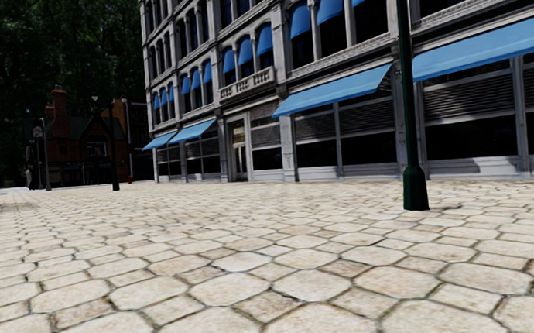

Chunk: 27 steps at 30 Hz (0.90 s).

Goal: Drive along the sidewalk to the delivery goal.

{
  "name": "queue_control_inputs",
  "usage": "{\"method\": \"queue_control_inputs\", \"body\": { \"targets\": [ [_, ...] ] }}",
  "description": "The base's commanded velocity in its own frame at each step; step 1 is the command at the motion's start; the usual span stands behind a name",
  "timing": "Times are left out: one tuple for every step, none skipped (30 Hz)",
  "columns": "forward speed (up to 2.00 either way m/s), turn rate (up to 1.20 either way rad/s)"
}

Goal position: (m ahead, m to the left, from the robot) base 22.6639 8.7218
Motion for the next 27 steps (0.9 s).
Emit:
{"method": "queue_control_inputs", "body": {
  "targets": [
    [1.99, 0.54],
    [1.99, 0.54],
    [1.99, 0.54],
    [1.99, 0.54],
    [1.99, 0.54],
    [1.99, 0.54],
    [1.99, 0.54],
    [1.99, 0.54],
    [1.99, 0.54],
    [1.99, 0.54],
    [1.99, 0.54],
    [1.99, 0.54],
    [1.99, 0.54],
    [1.99, 0.54],
    [1.99, 0.54],
    [1.99, 0.50],
    [1.99, 0.50],
    [1.99, 0.45],
    [1.99, 0.40],
    [1.99, 0.25],
    [1.99, 0.25],
    [1.99, 0.19],
    [1.99, 0.15],
    [1.99, 0.15],
    [1.99, 0.09],
    [1.99, 0.00],
    [1.99, 0.00]
  ]
}}
